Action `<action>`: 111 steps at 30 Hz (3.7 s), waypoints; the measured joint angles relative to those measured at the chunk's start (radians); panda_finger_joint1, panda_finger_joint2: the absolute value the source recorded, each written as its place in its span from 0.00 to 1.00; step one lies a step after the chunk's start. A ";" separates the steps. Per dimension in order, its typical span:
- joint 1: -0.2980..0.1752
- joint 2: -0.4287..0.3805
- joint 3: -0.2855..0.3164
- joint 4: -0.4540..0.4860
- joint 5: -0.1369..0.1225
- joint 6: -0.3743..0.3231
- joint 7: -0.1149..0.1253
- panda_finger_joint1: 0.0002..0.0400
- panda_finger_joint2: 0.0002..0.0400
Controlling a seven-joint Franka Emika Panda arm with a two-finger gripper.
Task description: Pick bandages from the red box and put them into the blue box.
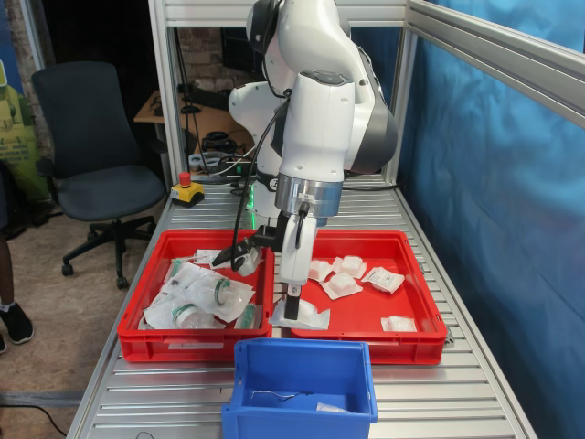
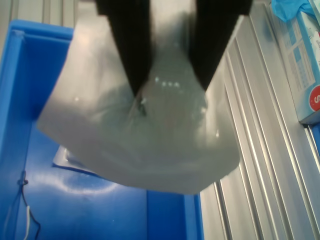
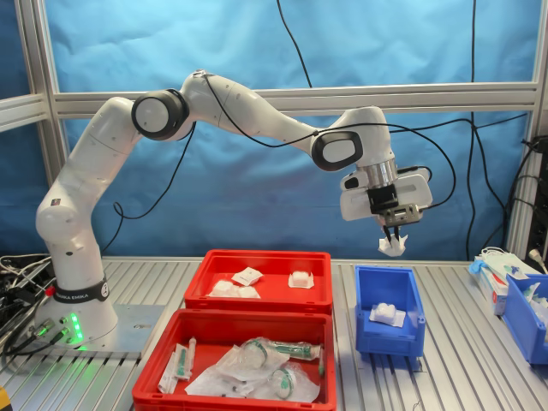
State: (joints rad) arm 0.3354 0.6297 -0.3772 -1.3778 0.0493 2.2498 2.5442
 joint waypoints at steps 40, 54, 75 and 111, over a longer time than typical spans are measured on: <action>0.000 0.000 0.000 0.000 0.004 0.001 0.000 0.90 0.90; 0.000 -0.003 0.000 0.000 0.004 0.001 0.000 1.00 1.00; -0.031 -0.154 0.054 -0.105 0.004 0.001 0.000 1.00 1.00; -0.234 -0.603 0.318 -0.592 -0.129 -0.165 0.000 1.00 1.00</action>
State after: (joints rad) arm 0.1017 0.0264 -0.0592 -1.9699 -0.0799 2.0849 2.5442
